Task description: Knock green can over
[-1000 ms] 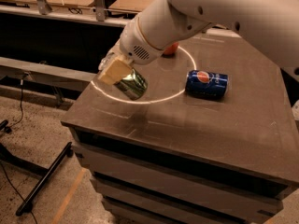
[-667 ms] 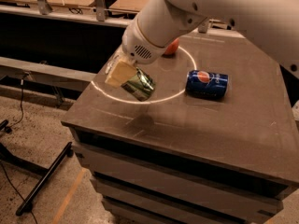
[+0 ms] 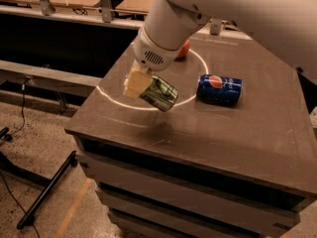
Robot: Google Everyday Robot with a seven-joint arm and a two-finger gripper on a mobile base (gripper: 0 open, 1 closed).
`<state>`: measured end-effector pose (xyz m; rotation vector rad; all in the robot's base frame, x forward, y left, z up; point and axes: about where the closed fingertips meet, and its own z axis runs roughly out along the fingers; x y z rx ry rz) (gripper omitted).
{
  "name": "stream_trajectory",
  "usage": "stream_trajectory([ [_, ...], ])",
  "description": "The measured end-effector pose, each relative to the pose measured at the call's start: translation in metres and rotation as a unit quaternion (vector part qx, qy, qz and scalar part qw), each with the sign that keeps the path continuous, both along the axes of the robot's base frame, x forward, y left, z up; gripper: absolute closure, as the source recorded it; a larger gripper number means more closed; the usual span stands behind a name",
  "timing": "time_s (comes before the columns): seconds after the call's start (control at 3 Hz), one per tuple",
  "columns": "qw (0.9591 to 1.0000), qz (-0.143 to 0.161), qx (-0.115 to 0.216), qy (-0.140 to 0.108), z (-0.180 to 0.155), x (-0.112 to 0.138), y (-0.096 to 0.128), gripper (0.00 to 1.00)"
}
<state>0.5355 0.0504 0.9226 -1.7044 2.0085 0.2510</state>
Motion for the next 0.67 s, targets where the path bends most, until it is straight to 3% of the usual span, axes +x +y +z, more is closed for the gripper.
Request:
stream_trajectory([
  [0.67,0.9990,-0.018,-0.025,0.031,-0.025,-0.009,-0.013,0.48],
])
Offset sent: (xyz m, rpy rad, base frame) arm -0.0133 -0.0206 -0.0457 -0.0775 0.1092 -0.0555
